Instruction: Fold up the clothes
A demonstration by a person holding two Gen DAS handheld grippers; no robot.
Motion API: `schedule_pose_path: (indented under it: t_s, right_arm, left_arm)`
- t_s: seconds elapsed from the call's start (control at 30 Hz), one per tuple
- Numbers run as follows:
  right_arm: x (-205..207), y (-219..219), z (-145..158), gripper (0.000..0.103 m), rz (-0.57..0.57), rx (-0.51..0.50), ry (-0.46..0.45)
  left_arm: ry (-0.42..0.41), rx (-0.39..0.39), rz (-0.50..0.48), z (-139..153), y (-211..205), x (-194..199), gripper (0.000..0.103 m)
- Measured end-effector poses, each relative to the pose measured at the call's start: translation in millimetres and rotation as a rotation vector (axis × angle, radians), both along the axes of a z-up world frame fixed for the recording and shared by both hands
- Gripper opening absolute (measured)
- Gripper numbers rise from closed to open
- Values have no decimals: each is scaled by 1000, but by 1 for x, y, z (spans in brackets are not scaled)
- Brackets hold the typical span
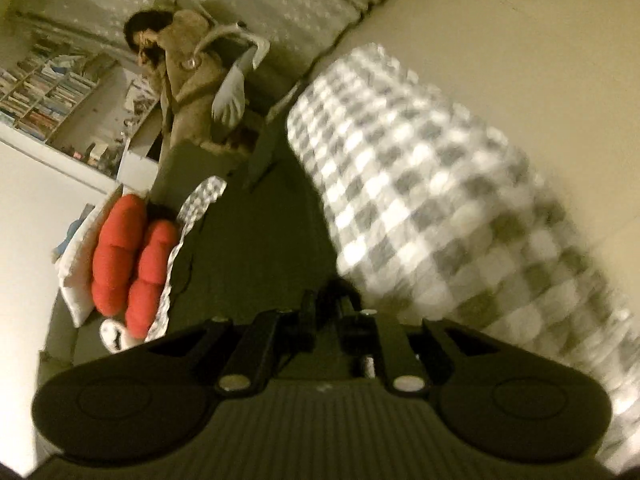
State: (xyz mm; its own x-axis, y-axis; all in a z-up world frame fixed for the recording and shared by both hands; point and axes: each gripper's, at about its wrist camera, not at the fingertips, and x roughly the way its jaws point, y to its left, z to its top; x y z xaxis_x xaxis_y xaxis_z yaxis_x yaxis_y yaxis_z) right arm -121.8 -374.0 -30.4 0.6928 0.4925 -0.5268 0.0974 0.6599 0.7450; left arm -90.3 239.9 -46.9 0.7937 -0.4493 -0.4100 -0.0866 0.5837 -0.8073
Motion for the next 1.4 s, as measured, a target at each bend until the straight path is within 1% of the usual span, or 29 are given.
schedule_pose_path:
  t_s: [0.03, 0.07, 0.13, 0.17, 0.23, 0.3, 0.43, 0.53, 0.57, 0.6, 0.63, 0.8, 0.9, 0.97, 1.0, 1.17, 1.23, 1.33, 1.4]
  right_arm:
    - [-3, -1, 3, 23, -14, -23, -16]
    - [-5, -2, 7, 33, -24, -49, -30]
    - [-9, 4, 13, 35, -22, -117, -48]
    - [-11, 9, 17, 35, -6, -150, -60]
    - [-14, 22, 24, 35, 33, -228, -88]
    - [-18, 44, 31, 35, 97, -326, -106]
    - [-23, 89, 33, 35, 243, -491, -131]
    - [-14, 107, 30, 35, 284, -540, -139]
    - [-11, 113, 29, 35, 298, -557, -141]
    - [-8, 120, 27, 35, 312, -574, -144]
    - [-5, 126, 26, 35, 326, -590, -146]
    - [10, 157, 20, 35, 396, -673, -158]
    - [19, 175, 17, 35, 438, -722, -165]
    - [25, 187, 15, 35, 466, -755, -170]
    - [29, 192, 14, 35, 471, -765, -172]
    - [62, 192, 14, 35, 351, -754, -172]
    - [70, 184, 19, 35, 301, -722, -174]
    - [70, 174, 29, 35, 259, -682, -188]
    - [63, 170, 36, 35, 252, -688, -204]
  left_arm:
    - [-5, 82, -10, 7, -6, -2, 35]
    - [-5, 174, -29, 14, -14, -2, 35]
    - [-6, 367, -94, 29, -35, 1, 35]
    - [-12, 442, -135, 37, -47, 2, 35]
    - [-26, 512, -226, 45, -65, 2, 37]
    - [-35, 550, -336, 53, -85, 1, 38]
    - [-25, 610, -498, 50, -116, 3, 39]
    - [-18, 654, -620, 47, -140, 5, 39]
    - [2, 661, -649, 44, -145, 8, 39]
    - [10, 676, -665, 42, -149, 10, 39]
    - [-2, 686, -672, 44, -151, 9, 39]
    - [-2, 701, -698, 45, -159, 19, 39]
    - [-9, 705, -695, 45, -162, 22, 40]
    - [-16, 706, -693, 46, -164, 23, 42]
    - [-21, 707, -693, 46, -165, 23, 43]
    - [-43, 710, -717, 47, -172, 20, 44]
    - [-45, 725, -714, 46, -175, 22, 44]
    - [-61, 752, -701, 44, -178, 28, 44]
    - [-75, 765, -691, 43, -181, 34, 44]
